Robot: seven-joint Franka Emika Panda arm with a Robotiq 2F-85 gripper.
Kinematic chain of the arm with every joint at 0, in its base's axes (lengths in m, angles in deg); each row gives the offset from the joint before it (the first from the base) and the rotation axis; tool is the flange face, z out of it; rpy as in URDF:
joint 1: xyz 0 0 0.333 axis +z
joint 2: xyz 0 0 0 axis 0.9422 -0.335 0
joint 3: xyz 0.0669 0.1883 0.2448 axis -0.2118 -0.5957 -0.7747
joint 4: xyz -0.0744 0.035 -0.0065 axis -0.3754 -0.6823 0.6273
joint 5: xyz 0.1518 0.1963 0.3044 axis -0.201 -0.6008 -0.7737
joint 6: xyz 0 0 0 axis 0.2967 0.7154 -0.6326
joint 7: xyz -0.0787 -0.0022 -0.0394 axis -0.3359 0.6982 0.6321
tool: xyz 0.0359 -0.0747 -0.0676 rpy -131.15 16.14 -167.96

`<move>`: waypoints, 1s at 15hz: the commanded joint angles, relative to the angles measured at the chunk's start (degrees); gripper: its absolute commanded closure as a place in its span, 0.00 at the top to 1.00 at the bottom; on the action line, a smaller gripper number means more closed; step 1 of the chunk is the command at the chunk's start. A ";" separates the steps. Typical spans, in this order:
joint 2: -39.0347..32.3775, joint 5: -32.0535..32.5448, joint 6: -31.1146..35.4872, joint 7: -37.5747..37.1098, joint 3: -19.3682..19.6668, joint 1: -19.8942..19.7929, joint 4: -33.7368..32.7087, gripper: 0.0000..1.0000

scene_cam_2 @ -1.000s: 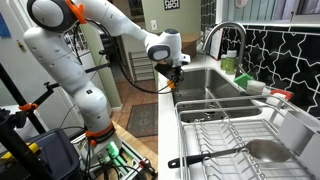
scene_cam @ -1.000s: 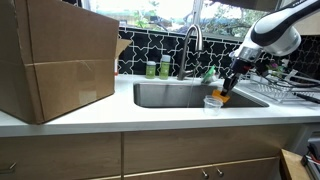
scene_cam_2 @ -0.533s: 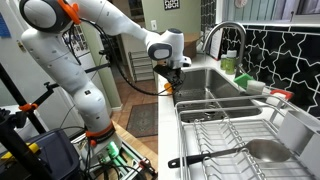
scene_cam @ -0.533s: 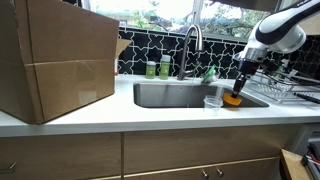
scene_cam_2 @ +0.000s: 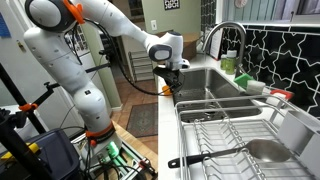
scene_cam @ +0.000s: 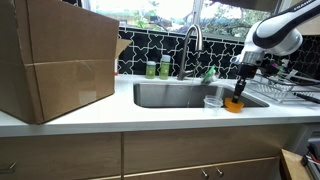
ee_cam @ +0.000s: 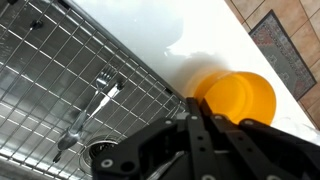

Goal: Pour the water, which is in the cup, into the bowl, then pour that water into the sink

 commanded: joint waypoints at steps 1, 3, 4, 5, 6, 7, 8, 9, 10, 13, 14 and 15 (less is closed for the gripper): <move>-0.58 2.86 -1.24 -0.04 -0.81 -0.70 -0.03 0.01; -1.07 3.24 -1.19 0.28 -0.96 -0.53 -0.31 0.01; -1.42 3.57 -1.08 -0.17 -1.20 -0.53 -0.51 0.01; -1.60 3.55 -1.15 -0.04 -1.32 -0.46 -0.62 0.01; -1.87 3.56 -1.17 -0.03 -1.50 -0.40 -0.78 0.01; -2.04 3.48 -1.38 0.21 -1.61 -0.34 -0.88 0.01; -2.25 3.63 -1.41 0.06 -1.79 -0.36 -0.94 0.01; -2.36 3.81 -1.42 -0.07 -1.96 -0.41 -0.95 0.01; -2.09 4.09 -1.51 -0.14 -2.12 -0.47 -0.84 0.29; -0.31 5.10 -1.05 -0.68 -2.74 -0.51 -0.27 0.45; 0.75 5.70 -0.81 -0.95 -3.01 -0.54 0.04 0.51; 1.74 6.02 -0.63 -0.86 -3.17 -0.48 0.28 0.58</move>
